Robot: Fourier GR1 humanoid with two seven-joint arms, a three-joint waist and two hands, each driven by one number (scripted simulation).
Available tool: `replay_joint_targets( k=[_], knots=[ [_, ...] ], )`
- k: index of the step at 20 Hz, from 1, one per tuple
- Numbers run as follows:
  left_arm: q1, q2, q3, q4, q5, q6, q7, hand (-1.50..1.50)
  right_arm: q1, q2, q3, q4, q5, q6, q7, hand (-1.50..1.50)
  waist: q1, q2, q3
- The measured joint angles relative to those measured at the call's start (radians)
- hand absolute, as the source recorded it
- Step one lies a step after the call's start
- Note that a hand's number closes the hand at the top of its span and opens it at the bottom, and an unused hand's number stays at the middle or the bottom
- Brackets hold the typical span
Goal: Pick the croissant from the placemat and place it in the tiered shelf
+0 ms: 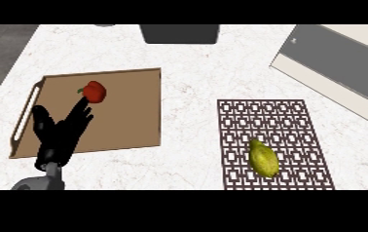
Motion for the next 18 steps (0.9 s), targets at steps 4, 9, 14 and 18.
replay_joint_targets(
  k=[4,9,14,18],
  knots=[
    [0.007,-0.007,-0.001,-0.002,-0.003,-0.008,-0.006,0.00,-0.010,-0.036,0.006,0.124,0.006,-0.058,-0.075,1.50,0.003,0.001,0.000],
    [0.004,-0.026,-0.011,-0.017,-0.019,0.009,0.007,0.00,-0.042,-0.063,0.012,0.280,0.022,-0.154,-0.151,1.50,0.006,0.002,0.000],
    [-0.002,-0.031,-0.007,-0.008,-0.024,0.005,0.006,0.00,-0.053,-0.093,0.013,0.409,0.030,-0.236,-0.239,1.50,0.008,0.002,0.001],
    [-0.009,-0.024,0.006,0.011,-0.020,-0.013,-0.016,0.00,-0.066,-0.107,0.005,0.498,0.022,-0.297,-0.319,1.50,0.010,0.002,0.002]
  ],
)
